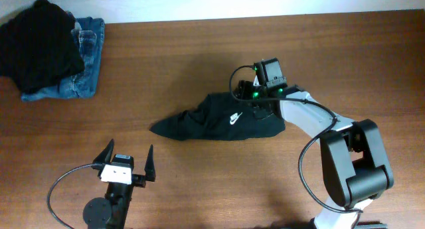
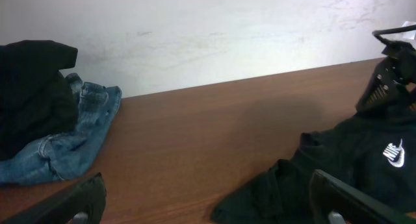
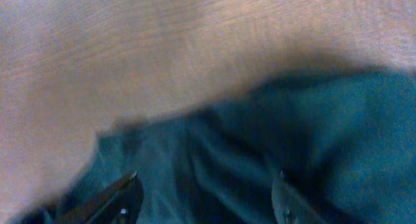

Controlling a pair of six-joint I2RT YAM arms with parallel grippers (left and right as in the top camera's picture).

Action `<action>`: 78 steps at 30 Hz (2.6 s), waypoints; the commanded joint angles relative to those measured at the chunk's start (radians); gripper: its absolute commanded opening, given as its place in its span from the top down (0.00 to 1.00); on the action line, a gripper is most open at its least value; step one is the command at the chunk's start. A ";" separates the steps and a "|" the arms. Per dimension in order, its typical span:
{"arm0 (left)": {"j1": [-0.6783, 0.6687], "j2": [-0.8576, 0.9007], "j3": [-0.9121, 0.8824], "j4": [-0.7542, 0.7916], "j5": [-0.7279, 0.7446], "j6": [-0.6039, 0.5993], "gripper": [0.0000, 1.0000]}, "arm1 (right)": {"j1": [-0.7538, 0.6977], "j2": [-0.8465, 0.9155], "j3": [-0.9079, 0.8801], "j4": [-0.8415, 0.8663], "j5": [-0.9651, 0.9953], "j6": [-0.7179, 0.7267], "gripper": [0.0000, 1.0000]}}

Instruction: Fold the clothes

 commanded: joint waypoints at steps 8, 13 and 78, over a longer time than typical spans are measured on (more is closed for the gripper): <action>-0.005 -0.008 -0.007 0.002 -0.007 0.012 0.01 | 0.001 -0.026 0.216 -0.372 0.119 -0.175 0.26; -0.005 -0.008 -0.007 0.002 -0.007 0.012 0.01 | 0.005 -0.025 0.215 -0.387 0.043 -0.249 0.24; -0.005 -0.008 -0.007 0.002 -0.007 0.012 0.01 | 0.131 -0.198 0.251 -0.431 0.111 -0.210 0.96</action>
